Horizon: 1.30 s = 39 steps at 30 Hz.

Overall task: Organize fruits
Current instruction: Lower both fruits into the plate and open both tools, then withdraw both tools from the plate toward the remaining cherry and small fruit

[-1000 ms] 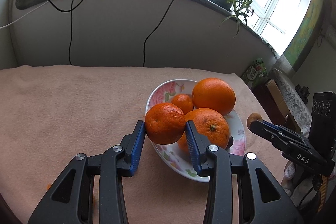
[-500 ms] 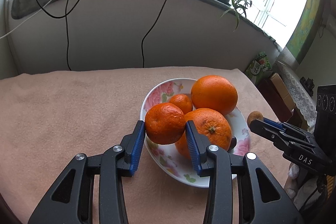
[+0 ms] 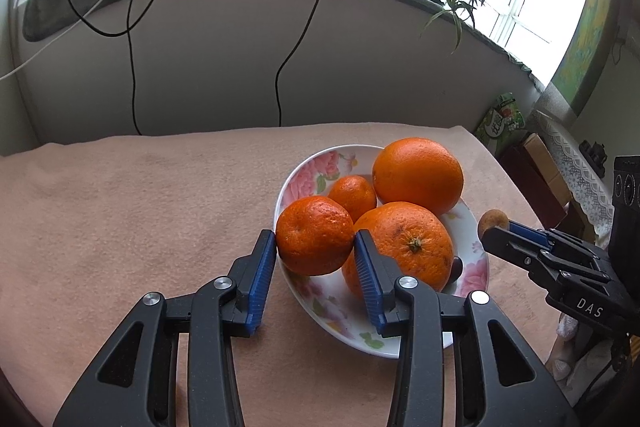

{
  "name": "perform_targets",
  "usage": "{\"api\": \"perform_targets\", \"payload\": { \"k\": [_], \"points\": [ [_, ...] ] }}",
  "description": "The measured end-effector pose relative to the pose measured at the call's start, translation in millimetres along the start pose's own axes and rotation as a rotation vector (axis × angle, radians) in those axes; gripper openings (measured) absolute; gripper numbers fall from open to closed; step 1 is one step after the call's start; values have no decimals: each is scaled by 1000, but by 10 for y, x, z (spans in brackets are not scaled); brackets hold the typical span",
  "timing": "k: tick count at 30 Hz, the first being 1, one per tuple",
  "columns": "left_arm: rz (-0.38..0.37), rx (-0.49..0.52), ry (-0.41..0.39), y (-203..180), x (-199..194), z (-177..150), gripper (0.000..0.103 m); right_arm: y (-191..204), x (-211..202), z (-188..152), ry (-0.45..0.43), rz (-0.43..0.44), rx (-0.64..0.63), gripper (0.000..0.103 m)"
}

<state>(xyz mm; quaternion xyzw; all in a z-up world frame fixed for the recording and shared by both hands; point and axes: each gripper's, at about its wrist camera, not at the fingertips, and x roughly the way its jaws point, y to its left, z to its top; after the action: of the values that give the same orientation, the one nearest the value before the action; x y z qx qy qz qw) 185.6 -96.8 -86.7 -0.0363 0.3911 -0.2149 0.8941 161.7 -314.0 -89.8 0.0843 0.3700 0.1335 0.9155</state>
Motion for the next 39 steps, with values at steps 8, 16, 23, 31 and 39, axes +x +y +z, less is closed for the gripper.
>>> {"api": "perform_targets", "payload": {
  "k": [8,16,23,31,39],
  "points": [
    [-1,18,-19,-32,-52,16,59,52,-61,9,-28,3,-18,63],
    [23,30,-59,-57,-156,20,74,113,-149,1,-61,1,-36,91],
    [38,42,-83,-98,-233,21,76,223,-191,-22,-82,-47,-89,97],
    [42,43,-106,-88,-368,-21,76,219,-237,-38,-89,-48,-82,100],
    [36,46,-129,-89,-527,-69,76,272,-234,-91,-66,-50,-76,100]
  ]
}}
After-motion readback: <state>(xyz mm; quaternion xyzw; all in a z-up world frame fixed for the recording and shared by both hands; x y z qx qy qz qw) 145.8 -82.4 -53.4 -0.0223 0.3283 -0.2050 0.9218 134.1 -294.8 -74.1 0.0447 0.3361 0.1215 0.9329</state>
